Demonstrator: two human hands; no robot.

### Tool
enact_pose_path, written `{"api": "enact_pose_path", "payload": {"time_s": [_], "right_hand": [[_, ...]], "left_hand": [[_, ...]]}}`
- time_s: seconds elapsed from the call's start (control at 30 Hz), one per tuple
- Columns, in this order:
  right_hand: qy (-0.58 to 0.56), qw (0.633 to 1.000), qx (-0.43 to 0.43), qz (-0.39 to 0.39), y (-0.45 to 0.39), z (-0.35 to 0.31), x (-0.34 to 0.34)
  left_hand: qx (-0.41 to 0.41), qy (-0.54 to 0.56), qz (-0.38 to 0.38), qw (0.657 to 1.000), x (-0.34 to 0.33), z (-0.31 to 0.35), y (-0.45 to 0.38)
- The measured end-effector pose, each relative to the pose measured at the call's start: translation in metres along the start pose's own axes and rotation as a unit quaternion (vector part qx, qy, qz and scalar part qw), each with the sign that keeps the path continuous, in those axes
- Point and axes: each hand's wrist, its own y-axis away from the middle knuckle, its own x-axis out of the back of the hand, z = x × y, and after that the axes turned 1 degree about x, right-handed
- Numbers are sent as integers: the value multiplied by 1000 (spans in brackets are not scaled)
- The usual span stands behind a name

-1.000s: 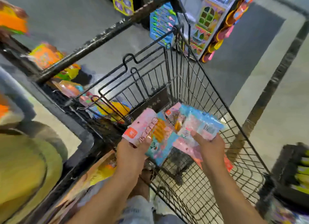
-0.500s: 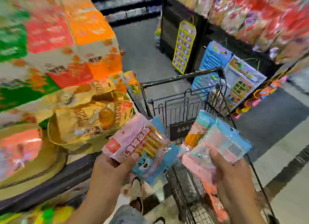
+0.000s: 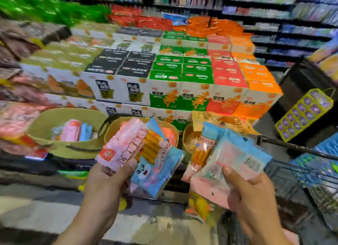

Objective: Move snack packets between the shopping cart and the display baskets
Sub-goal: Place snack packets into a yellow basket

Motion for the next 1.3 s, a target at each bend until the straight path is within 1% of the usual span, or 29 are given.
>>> {"api": "enact_pose_path", "payload": {"time_s": [0.07, 0.2, 0.3, 0.43, 0.53, 0.6, 0.7, 0.8, 0.83, 0.9, 0.93, 0.97, 1.07, 1.13, 1.2, 1.27, 1.3], "right_hand": [[20, 999, -18, -29, -7, 17, -45], [39, 993, -30, -107, -12, 52, -139], [52, 990, -18, -133, -15, 77, -208], [72, 983, -36, -162, -28, 97, -288], [135, 974, -32, -178, -45, 109, -333], [190, 964, -11, -184, -63, 118, -357], [268, 941, 8, -206, -89, 131, -386], [303, 923, 49, -232, -107, 141, -406], [305, 917, 57, -250, -111, 143, -411], [317, 908, 54, -269, -121, 150, -417], [328, 903, 56, -271, -127, 153, -420], [342, 898, 59, -272, -131, 156, -422], [356, 892, 43, -275, -141, 164, -425], [358, 889, 40, -282, -147, 168, -425], [365, 887, 30, -281, -151, 172, -425], [365, 889, 17, -277, -154, 176, -426], [364, 890, 12, -275, -155, 177, -427]], "left_hand": [[-21, 6, 27, 999, 43, 12, -16], [-40, 13, 47, 998, 127, 32, -49], [-53, 8, 75, 996, 183, 50, -79], [-63, -67, 93, 991, 243, 81, -129], [-65, -168, 72, 981, 276, 103, -174], [-67, -232, 34, 970, 290, 117, -207], [-75, -324, -36, 942, 301, 134, -255], [-71, -392, -82, 914, 305, 145, -300], [-66, -415, -105, 901, 305, 146, -314], [-30, -464, -160, 871, 303, 142, -342], [-10, -494, -190, 849, 300, 137, -354], [3, -532, -218, 818, 298, 129, -364], [17, -635, -305, 709, 289, 98, -388], [39, -671, -348, 654, 282, 72, -397], [79, -685, -368, 623, 278, 45, -403], [78, -705, -397, 582, 275, 24, -404], [80, -710, -397, 576, 273, 18, -404]]}}
